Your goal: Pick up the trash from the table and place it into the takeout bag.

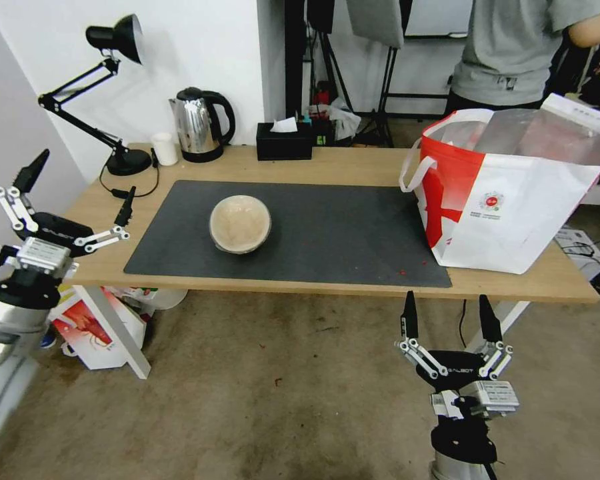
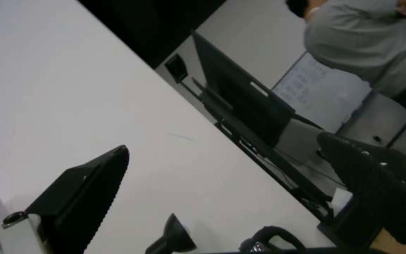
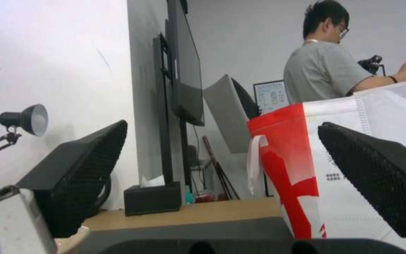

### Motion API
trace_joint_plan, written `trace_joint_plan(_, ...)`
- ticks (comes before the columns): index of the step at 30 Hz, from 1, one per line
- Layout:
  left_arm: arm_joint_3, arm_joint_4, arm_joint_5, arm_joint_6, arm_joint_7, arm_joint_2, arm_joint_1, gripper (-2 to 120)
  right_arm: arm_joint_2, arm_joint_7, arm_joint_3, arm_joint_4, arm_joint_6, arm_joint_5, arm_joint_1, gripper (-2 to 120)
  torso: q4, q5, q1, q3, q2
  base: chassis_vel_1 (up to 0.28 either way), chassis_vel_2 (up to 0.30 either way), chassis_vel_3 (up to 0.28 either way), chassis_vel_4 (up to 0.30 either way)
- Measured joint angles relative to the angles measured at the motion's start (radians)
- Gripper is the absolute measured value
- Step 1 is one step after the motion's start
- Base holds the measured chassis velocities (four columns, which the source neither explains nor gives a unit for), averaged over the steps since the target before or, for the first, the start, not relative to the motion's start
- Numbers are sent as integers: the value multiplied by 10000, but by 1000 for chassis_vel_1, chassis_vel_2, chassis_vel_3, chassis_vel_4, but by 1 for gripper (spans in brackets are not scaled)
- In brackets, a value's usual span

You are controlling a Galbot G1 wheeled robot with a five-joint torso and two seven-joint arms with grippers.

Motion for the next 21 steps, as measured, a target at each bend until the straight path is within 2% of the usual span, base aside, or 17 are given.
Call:
trace_joint_plan(8, 27, 206, 474, -133, 343, 484, -64, 100, 0, 0, 0, 0, 0, 0, 0, 100, 0, 0, 0, 0, 0, 0, 0, 0, 0)
trace_joint_plan(14, 176, 650, 1600, -568, 416, 741, -194, 100, 0, 0, 0, 0, 0, 0, 0, 100, 0, -1, 0, 0, 0, 0, 0, 0, 0)
trace_joint_plan(21, 330, 997, 2443, -917, 450, 814, -291, 100, 0, 0, 0, 0, 0, 0, 0, 100, 0, 0, 0, 0, 0, 0, 0, 0, 0)
